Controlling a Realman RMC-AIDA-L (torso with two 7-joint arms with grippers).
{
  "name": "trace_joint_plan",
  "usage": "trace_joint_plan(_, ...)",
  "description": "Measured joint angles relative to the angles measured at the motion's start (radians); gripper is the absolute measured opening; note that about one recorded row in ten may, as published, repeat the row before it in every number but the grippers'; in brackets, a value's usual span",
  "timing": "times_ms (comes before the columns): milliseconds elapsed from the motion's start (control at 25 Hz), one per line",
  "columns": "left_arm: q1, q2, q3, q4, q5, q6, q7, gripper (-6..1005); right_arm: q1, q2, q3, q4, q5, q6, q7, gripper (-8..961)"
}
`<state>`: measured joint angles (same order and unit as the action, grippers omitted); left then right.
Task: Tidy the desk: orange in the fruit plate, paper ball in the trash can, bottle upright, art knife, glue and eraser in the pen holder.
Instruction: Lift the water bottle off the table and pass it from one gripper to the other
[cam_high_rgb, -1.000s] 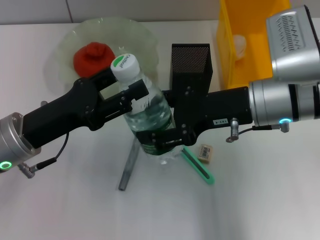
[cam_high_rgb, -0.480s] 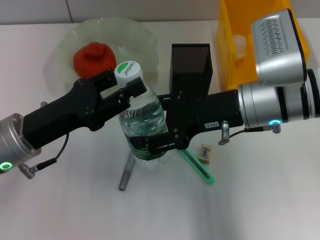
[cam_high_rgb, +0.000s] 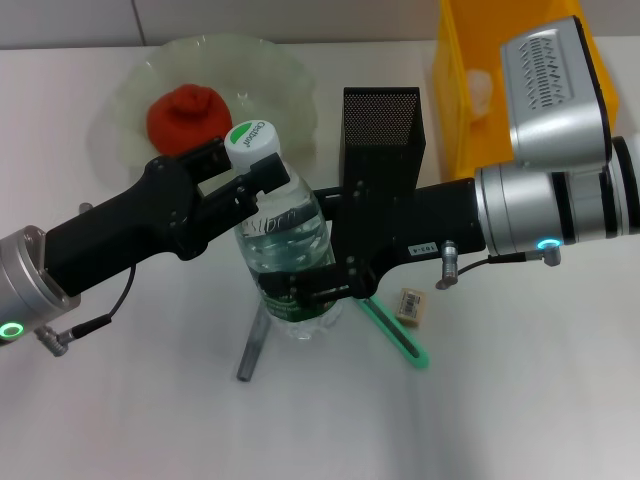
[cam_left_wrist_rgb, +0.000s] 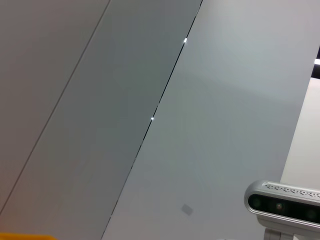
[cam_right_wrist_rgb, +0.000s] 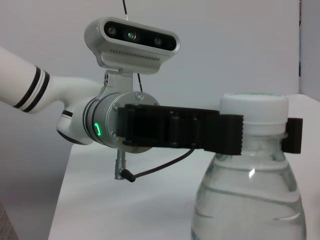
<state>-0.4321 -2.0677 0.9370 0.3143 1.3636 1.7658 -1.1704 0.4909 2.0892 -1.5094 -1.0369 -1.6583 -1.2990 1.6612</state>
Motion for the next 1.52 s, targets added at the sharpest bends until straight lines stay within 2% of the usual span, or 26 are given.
trace_joint_plan(480,0.003,0.0,-0.003,0.008,0.001,-0.006,0.003,455,0.0,0.0,0.003,0.0,0.0,0.0,-0.004,736)
trace_joint_plan(600,0.008,-0.002,-0.051,0.001,0.006,-0.003,0.003,452,0.0,0.0,0.009,-0.001,0.002,0.003,-0.007,736)
trace_joint_plan(720,0.009,-0.001,-0.054,0.003,0.006,0.0,0.001,449,0.0,0.0,0.012,-0.001,0.002,0.003,-0.012,737)
trace_joint_plan(960,0.009,0.0,-0.051,0.007,0.006,0.004,0.002,445,0.0,-0.001,-0.005,0.002,0.011,-0.006,-0.085,739)
trace_joint_plan(1320,0.009,0.003,-0.053,0.008,0.004,0.003,0.002,445,-0.011,-0.001,-0.013,0.064,0.14,0.014,-0.205,741)
trace_joint_plan(1440,0.01,0.003,-0.056,0.008,0.005,0.002,0.0,446,-0.011,-0.001,-0.013,0.067,0.14,0.029,-0.205,802)
trace_joint_plan(1520,0.011,0.005,-0.059,0.01,0.004,0.001,0.002,446,-0.013,-0.001,-0.018,0.073,0.139,0.076,-0.207,801)
